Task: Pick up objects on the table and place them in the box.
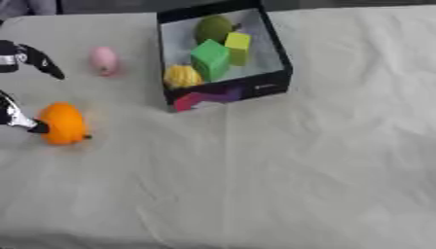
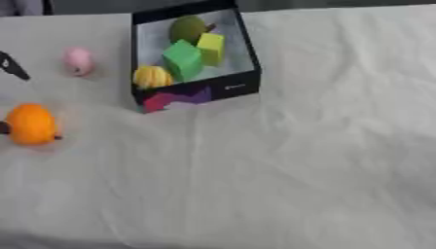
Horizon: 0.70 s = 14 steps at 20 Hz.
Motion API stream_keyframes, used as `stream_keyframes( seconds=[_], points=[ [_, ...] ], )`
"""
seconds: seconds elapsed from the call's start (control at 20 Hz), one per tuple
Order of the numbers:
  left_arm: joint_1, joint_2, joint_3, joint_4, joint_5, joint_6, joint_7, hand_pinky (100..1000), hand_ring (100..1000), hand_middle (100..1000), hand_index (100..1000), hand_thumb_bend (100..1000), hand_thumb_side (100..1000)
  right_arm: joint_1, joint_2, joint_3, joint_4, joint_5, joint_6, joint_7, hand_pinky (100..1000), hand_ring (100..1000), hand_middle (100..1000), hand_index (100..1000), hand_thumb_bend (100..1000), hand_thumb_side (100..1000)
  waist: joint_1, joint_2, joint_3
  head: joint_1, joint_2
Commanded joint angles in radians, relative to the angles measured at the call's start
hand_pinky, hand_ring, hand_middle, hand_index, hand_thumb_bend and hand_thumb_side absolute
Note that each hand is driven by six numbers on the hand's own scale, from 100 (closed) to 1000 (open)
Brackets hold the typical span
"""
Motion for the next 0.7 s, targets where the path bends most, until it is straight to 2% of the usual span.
stream_keyframes(
  seconds=[0.05,0.25,0.5,0.7],
  points=[
    [-0.023,0.004,-0.001,0.053,-0.046,-0.020,0.001,965,877,790,848,658,278,-0.005,-0.019,-0.009,-0.007,0.006,0.000,0.005,879,756,700,866,100,609,-0.011,-0.012,0.000,0.005,-0.013],
    [-0.034,-0.022,-0.017,0.113,-0.089,-0.036,-0.012,948,871,786,848,666,292,-0.009,-0.016,-0.009,-0.007,0.007,0.003,0.008,880,756,700,867,100,611,-0.010,-0.008,-0.001,0.006,-0.016],
    [-0.049,-0.055,-0.028,0.166,-0.117,-0.040,0.008,919,835,764,831,609,287,-0.011,-0.011,-0.009,-0.006,0.012,0.007,0.012,881,756,701,867,100,619,-0.009,-0.004,0.000,0.009,-0.017],
    [-0.060,-0.086,-0.035,0.200,-0.098,-0.024,0.056,866,778,716,801,486,272,-0.012,-0.008,-0.010,-0.005,0.016,0.008,0.015,882,756,701,867,100,619,-0.010,-0.003,-0.001,0.011,-0.018]
  ],
)
